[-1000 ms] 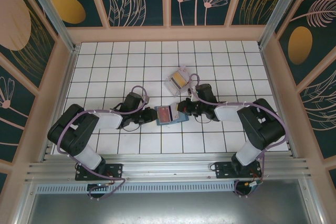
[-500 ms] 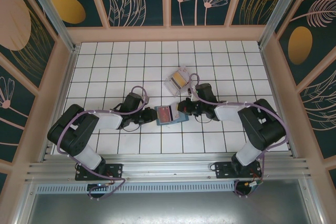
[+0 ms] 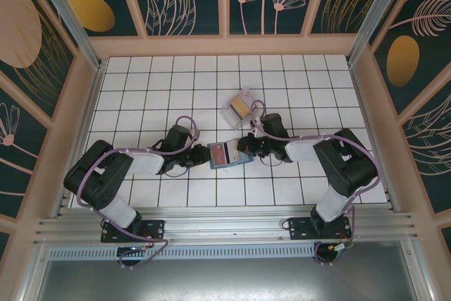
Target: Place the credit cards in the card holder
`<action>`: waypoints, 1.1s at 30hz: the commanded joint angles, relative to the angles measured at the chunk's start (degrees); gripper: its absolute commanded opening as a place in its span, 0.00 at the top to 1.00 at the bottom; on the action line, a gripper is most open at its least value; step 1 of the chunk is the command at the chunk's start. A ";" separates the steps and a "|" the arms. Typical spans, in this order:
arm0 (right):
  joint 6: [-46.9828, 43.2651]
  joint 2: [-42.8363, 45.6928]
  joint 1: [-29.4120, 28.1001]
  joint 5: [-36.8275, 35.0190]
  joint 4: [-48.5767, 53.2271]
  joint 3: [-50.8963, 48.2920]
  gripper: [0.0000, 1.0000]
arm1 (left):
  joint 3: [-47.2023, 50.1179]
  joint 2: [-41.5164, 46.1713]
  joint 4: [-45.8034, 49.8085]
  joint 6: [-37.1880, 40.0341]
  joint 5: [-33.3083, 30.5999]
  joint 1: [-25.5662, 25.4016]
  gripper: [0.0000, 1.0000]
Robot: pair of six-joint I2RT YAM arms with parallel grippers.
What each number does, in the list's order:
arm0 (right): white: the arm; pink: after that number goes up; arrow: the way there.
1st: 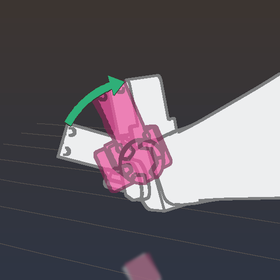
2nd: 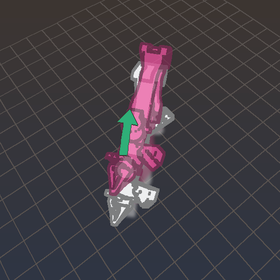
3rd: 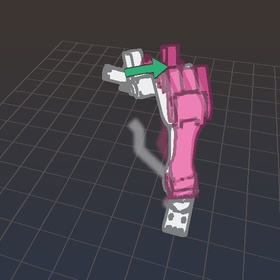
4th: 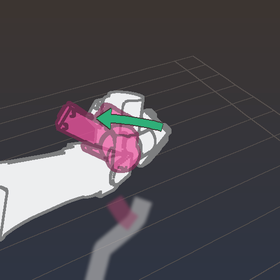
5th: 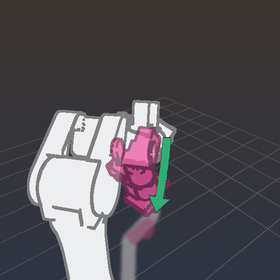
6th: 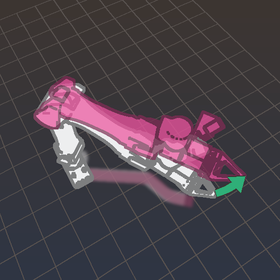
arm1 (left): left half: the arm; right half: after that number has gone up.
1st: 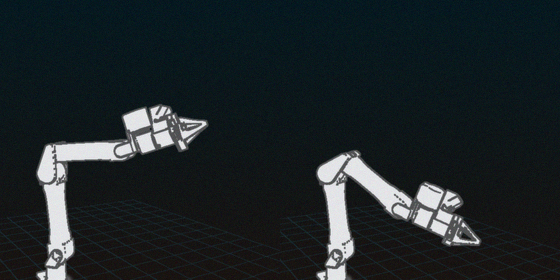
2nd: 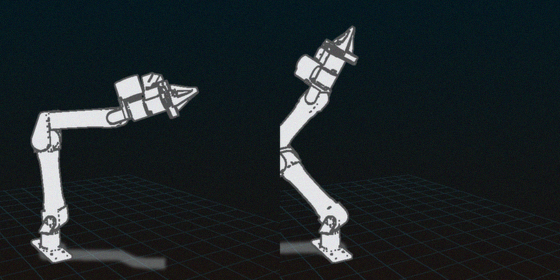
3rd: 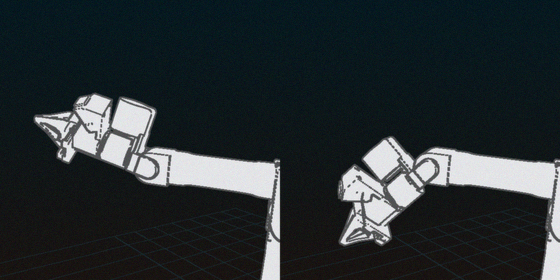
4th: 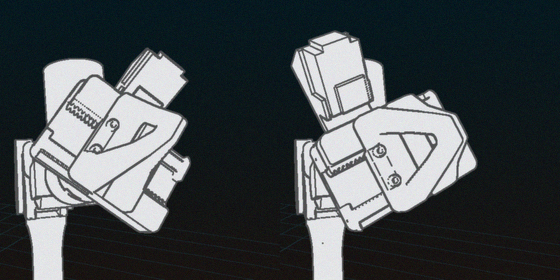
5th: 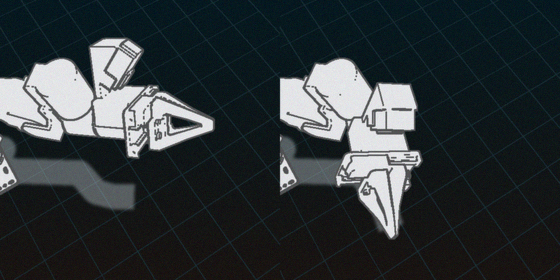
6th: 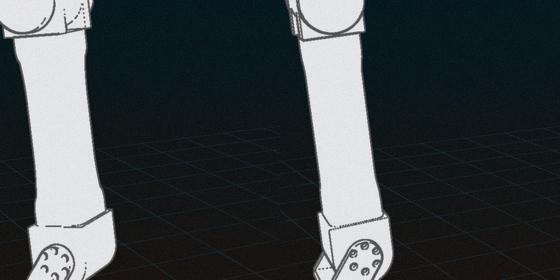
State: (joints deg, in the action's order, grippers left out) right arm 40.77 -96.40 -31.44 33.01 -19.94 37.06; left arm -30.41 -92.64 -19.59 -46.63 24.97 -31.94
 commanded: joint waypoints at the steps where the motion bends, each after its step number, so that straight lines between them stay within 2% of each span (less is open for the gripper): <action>1: -1.72 -1.25 -1.82 -0.25 1.31 1.00 1.00 | 0.97 -2.19 0.19 -0.76 0.82 -1.06 0.79; 9: -3.55 0.02 -1.19 -3.64 3.24 1.79 1.00 | 1.06 -1.85 0.38 -0.65 0.69 -1.03 0.79; 20: -2.76 -0.54 -0.20 -3.14 1.14 2.59 1.00 | 1.06 -1.58 0.60 -0.66 0.52 -1.05 0.79; 33: -1.72 -3.81 -4.22 -5.16 -0.96 3.51 1.00 | 0.05 -1.80 1.47 -0.30 0.51 -1.12 0.79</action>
State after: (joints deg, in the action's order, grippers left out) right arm 39.35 -98.56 -34.65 29.41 -20.75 39.24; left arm -30.41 -92.64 -19.73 -46.81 24.97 -31.94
